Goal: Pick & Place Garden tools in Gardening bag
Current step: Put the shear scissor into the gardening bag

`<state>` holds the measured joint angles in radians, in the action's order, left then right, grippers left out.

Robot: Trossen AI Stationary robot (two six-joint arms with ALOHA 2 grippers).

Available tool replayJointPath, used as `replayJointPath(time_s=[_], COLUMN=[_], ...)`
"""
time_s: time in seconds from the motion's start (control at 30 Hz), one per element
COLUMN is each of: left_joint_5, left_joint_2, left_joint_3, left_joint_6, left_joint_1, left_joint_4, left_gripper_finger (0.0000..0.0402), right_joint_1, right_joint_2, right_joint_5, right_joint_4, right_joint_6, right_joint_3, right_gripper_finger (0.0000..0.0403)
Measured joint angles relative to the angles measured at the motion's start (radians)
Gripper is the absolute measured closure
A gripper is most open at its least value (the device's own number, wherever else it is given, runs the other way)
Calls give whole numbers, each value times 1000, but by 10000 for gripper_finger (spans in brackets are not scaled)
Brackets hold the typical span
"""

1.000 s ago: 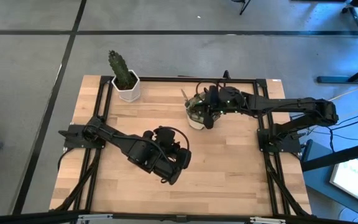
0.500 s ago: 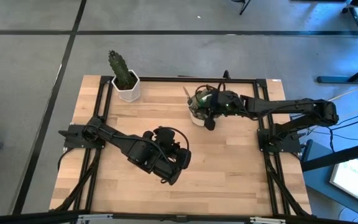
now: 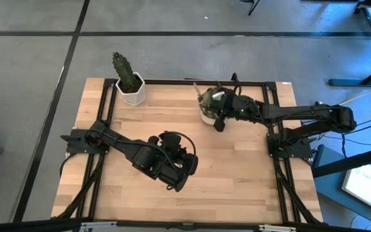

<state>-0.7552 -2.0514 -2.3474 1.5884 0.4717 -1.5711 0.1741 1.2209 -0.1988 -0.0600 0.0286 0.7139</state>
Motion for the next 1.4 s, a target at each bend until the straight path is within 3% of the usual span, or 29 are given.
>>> replayJointPath(time_s=[0.57,0.9,1.4], left_joint_5=[21,26,34], left_joint_2=[0,0,0], left_joint_3=[0,0,0], left_joint_6=[-31,-20,-13], left_joint_1=[-22,-22,-22], left_joint_4=[0,0,0], left_gripper_finger=[304,304,304], right_joint_1=[2,24,38], right_joint_2=[59,75,75], right_joint_5=[-31,17,-6], right_joint_4=[46,-113,-134], right_joint_6=[35,96,202], right_joint_3=[0,-97,-106], right_gripper_finger=[392,392,392])
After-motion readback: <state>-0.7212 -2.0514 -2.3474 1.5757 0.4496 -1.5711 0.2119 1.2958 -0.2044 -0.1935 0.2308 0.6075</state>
